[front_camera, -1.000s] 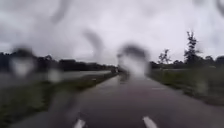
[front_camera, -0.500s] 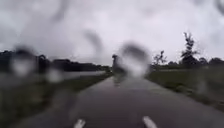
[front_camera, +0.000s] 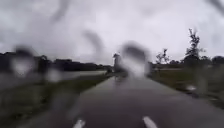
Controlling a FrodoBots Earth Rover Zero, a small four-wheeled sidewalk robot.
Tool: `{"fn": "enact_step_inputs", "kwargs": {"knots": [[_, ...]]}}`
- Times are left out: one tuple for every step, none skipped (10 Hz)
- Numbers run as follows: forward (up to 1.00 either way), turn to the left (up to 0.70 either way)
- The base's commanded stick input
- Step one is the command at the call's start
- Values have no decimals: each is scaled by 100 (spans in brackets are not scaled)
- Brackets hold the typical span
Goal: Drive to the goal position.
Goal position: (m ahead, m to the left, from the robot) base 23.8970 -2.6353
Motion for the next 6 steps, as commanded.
{"fn": "enact_step_inputs", "kwargs": {"knots": [[85,-1],[85,-12],[85,-29],[85,-34],[85,-34],[85,-34]]}}
